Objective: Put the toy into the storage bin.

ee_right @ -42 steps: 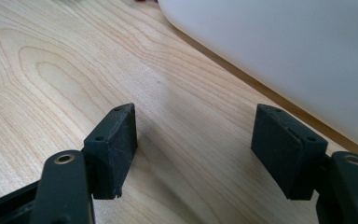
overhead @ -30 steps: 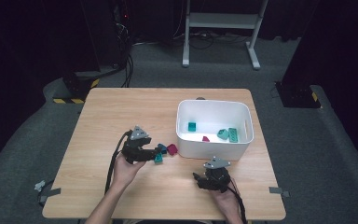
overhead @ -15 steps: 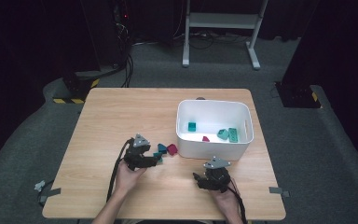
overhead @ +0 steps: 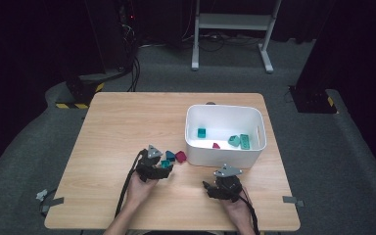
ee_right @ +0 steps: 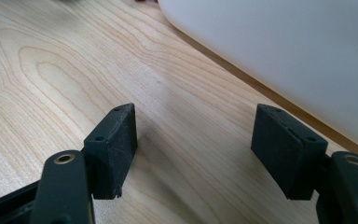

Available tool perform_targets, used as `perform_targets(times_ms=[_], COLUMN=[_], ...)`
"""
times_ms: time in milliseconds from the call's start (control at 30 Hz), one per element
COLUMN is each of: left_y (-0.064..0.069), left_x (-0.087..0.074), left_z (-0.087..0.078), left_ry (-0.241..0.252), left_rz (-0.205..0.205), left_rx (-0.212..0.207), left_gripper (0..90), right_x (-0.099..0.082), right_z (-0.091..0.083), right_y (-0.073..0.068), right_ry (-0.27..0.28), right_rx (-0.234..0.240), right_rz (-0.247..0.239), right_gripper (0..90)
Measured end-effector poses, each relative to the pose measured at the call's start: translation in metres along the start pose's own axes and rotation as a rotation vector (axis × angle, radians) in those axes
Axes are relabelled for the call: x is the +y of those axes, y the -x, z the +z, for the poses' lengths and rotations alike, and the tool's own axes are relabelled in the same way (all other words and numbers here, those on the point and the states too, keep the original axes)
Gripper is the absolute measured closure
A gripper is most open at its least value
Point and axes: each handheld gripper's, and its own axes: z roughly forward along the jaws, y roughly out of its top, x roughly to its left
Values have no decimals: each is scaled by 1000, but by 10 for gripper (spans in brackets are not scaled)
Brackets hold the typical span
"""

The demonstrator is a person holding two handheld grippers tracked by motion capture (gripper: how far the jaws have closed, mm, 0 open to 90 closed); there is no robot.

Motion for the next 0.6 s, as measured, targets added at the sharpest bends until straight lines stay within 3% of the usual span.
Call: perform_targets(times_ms=[367, 600], left_y=[1, 1], left_x=[-3, -6], left_z=[10, 10], left_ry=[-8, -11], left_rz=[-23, -17], left_rx=[2, 8], left_gripper=[388, 437], right_x=[0, 0], right_z=[0, 0], right_y=[0, 0], right_ry=[0, 0], right_rx=[0, 0], right_rz=[0, 0], right_gripper=[313, 313])
